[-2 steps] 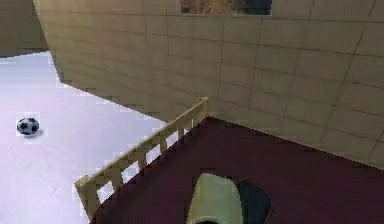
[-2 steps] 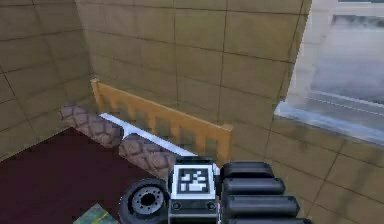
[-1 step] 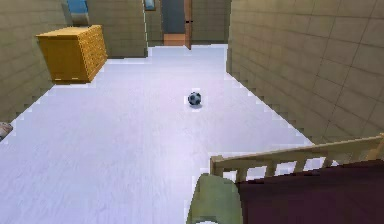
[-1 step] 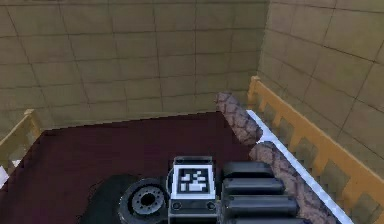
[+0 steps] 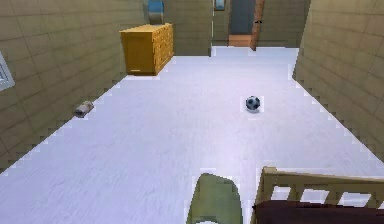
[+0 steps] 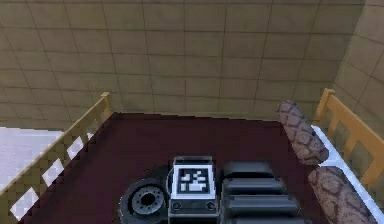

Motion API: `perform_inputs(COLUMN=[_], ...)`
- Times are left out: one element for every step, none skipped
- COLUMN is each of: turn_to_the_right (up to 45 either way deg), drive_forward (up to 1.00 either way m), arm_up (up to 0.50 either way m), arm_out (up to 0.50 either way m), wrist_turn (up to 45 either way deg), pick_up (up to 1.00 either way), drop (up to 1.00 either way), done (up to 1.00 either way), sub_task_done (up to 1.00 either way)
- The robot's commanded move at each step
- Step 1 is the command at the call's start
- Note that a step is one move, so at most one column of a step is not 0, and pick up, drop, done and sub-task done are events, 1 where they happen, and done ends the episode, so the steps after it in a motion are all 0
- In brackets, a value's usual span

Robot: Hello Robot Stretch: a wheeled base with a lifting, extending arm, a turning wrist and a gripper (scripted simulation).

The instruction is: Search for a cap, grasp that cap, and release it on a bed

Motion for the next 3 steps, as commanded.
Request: perform_inputs(turn_to_the_right=[0.0,0.0,0.0], drive_forward=[0.00,0.00,0.00], arm_up=[0.00,0.00,0.00], arm_out=[0.48,0.00,0.00], wrist_turn=[0.0,45.0,45.0], pick_up=[0.00,0.00,0.00], drop=[0.00,0.00,0.00], done=[0.00,0.00,0.00], sub_task_done=[0.00,0.00,0.00])
